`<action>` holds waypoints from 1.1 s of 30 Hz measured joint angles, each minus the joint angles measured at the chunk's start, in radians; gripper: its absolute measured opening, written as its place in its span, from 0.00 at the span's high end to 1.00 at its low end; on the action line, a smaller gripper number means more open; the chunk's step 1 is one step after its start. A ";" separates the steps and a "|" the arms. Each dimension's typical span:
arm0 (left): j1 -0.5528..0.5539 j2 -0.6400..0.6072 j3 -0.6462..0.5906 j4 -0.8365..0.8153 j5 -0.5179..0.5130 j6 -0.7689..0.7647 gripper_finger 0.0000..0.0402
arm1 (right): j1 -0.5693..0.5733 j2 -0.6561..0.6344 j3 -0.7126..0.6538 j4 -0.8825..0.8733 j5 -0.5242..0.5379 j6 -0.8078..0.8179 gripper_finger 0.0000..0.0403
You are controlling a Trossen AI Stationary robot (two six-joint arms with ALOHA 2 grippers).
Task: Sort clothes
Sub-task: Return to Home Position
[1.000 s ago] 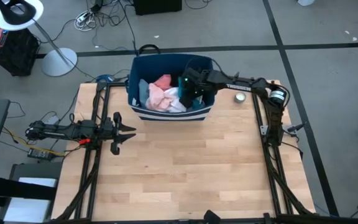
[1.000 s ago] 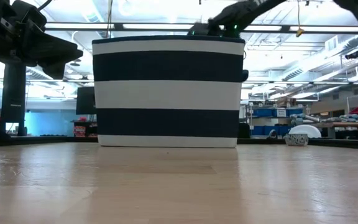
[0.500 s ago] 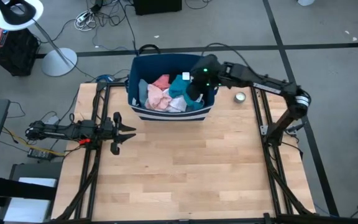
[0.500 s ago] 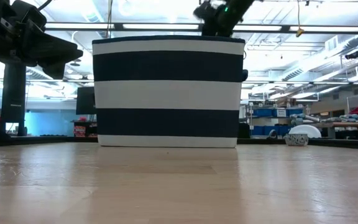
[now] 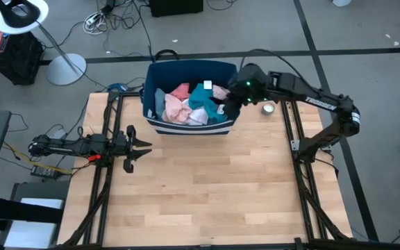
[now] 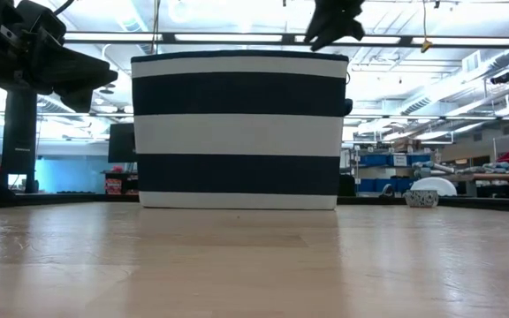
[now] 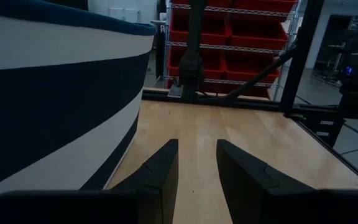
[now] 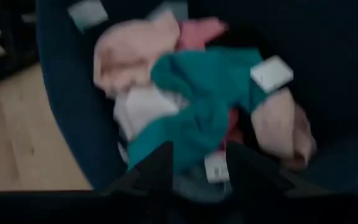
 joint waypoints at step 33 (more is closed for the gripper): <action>0.000 0.000 0.000 0.000 -0.005 0.000 0.71 | 0.595 -0.174 -0.211 -0.141 0.423 0.245 0.63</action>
